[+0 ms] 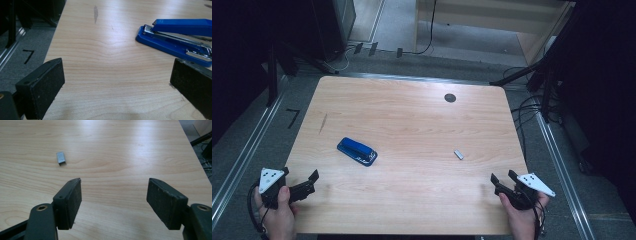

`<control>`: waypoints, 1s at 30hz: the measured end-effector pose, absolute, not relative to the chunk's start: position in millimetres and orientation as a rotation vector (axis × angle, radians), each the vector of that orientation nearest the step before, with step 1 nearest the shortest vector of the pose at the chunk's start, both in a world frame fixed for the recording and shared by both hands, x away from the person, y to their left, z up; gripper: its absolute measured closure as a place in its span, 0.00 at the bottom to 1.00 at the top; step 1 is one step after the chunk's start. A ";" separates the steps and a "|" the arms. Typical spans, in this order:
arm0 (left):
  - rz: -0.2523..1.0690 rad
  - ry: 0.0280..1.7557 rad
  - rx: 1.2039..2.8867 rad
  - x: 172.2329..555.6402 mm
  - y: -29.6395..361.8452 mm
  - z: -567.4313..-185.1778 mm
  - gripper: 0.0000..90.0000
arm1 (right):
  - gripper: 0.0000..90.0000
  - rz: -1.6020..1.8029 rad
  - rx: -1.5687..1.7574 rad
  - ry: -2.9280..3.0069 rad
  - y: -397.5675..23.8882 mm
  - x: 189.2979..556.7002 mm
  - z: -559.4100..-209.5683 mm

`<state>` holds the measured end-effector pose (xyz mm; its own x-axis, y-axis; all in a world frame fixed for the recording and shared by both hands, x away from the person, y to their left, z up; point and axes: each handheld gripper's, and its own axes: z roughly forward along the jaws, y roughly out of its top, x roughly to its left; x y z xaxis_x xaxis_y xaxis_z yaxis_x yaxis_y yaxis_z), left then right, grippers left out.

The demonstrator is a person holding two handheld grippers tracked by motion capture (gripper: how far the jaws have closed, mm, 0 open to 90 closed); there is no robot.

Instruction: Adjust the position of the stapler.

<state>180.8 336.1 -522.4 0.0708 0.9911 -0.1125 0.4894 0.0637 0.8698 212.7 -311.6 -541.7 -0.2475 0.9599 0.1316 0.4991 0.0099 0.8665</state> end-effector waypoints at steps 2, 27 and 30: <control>0.761 1.537 1.551 182.0 336.6 -522.4 0.00 | 0.32 1.182 1.476 1.791 -307.9 213.3 -539.3; 0.792 1.557 1.569 187.0 334.2 -522.4 0.00 | 0.37 1.297 1.163 2.141 -161.8 241.3 -499.5; 0.788 1.559 1.568 187.2 334.3 -522.4 0.00 | 0.36 1.317 1.133 2.175 -141.6 246.8 -496.8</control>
<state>187.2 334.3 -522.4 0.0582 0.9940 -0.0923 0.5146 0.0494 0.8560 246.8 -141.6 -496.8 -0.6161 0.7814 0.0993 0.4502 0.2459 0.8584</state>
